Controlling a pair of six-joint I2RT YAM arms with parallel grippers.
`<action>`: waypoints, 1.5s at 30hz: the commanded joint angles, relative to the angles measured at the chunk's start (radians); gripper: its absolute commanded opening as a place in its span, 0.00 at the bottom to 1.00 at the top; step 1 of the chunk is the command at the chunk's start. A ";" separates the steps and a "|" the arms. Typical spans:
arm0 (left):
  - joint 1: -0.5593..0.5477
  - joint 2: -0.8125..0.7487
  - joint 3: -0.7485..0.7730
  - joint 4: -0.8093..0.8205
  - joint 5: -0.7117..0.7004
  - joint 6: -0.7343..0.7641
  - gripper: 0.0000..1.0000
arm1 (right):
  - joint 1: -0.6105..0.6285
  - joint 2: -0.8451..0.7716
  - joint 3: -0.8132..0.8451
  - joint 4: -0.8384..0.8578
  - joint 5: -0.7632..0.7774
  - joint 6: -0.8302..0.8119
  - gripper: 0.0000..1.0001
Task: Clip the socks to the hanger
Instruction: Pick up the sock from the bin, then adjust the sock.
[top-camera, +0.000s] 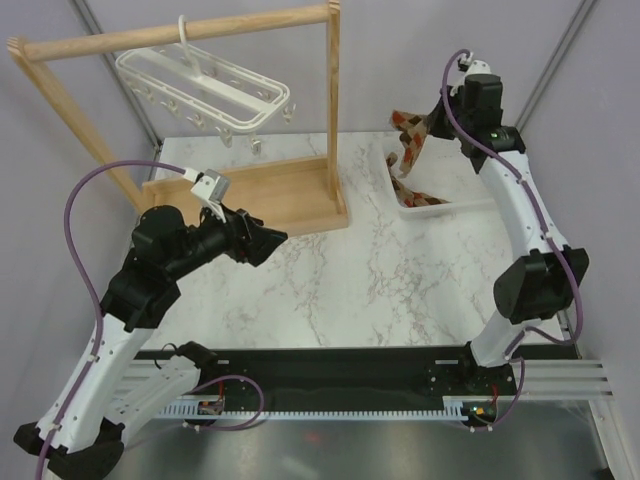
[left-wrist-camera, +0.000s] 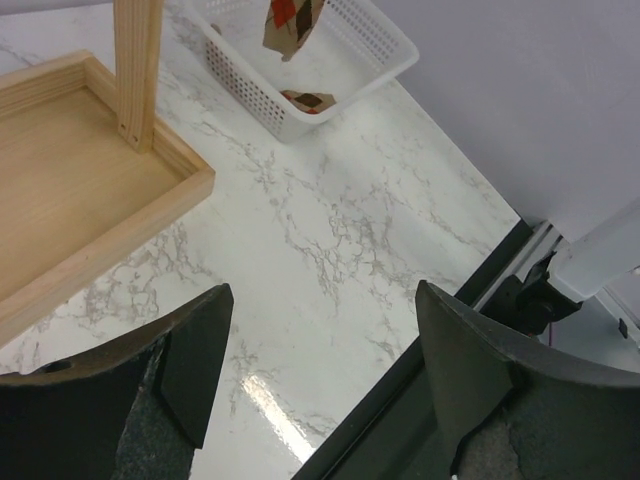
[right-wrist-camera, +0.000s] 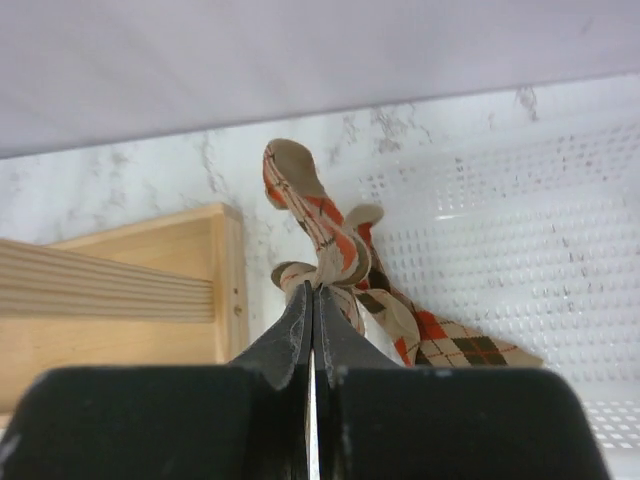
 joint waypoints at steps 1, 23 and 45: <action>0.002 0.001 -0.017 0.080 0.087 -0.038 0.84 | 0.004 -0.104 -0.009 -0.037 -0.058 -0.008 0.00; -0.309 0.166 -0.137 0.589 0.000 -0.072 1.00 | 0.048 -0.737 -0.650 0.389 -0.342 0.751 0.00; -0.549 0.493 0.012 0.736 -0.436 0.118 0.93 | 0.217 -0.765 -0.573 0.195 -0.081 1.093 0.00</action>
